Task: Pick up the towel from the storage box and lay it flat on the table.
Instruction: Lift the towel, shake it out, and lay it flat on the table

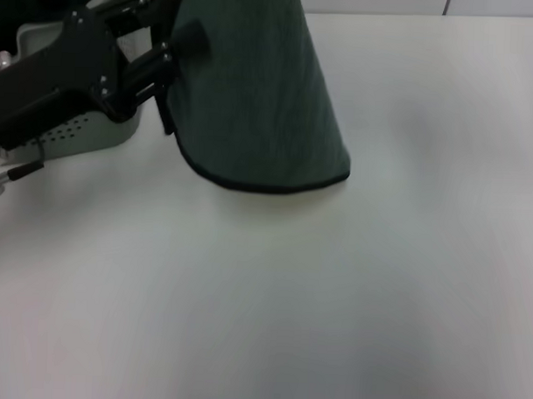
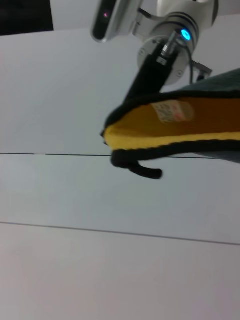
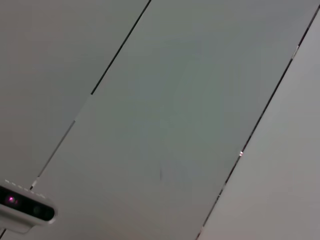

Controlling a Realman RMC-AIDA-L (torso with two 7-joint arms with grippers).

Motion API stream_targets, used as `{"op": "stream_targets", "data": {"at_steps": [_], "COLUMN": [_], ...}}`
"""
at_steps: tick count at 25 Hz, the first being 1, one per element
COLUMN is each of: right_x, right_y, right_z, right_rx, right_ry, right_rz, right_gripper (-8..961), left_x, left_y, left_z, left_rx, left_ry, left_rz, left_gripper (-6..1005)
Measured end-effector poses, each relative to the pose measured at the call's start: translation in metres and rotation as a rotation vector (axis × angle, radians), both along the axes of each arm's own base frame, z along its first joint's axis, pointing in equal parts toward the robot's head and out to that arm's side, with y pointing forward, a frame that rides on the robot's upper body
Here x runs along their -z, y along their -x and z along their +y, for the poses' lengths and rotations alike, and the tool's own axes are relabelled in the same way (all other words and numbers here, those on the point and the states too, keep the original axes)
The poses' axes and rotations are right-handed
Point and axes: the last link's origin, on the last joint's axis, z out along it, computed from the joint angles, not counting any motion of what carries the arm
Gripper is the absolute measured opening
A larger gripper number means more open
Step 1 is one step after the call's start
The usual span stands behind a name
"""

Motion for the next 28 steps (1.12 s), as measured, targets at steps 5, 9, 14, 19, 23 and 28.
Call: {"op": "stream_targets", "data": {"at_steps": [5,9,14,19,23,28], "right_x": [-0.004,-0.01,-0.017,-0.025,-0.029,-0.032], "right_y": [0.0,0.0,0.0,-0.002,-0.005,-0.01], "right_z": [-0.001,-0.001,-0.002,-0.003,-0.004,-0.004], "right_rx": [0.0,-0.001,-0.014,-0.018,-0.014,-0.007], "right_ry": [-0.004,-0.015,-0.042,-0.063,-0.076,-0.091], "right_rz": [0.018,0.054,0.082,0.101,0.11,0.112], "right_gripper": [3,3,2,2,2,2], "left_x": [0.001,0.007,0.012,0.015,0.015,0.015], "left_y": [0.003,0.006,0.008,0.009,0.01,0.01], "left_z": [-0.003,-0.006,-0.008,-0.009,-0.01,-0.013], "left_rx": [-0.01,-0.011,-0.017,-0.016,-0.016,-0.007], "left_ry": [0.009,0.038,0.05,0.067,0.061,0.063], "left_rz": [0.004,0.032,0.032,0.046,0.043,0.032], "left_gripper": [438,437,435,434,433,431]}}
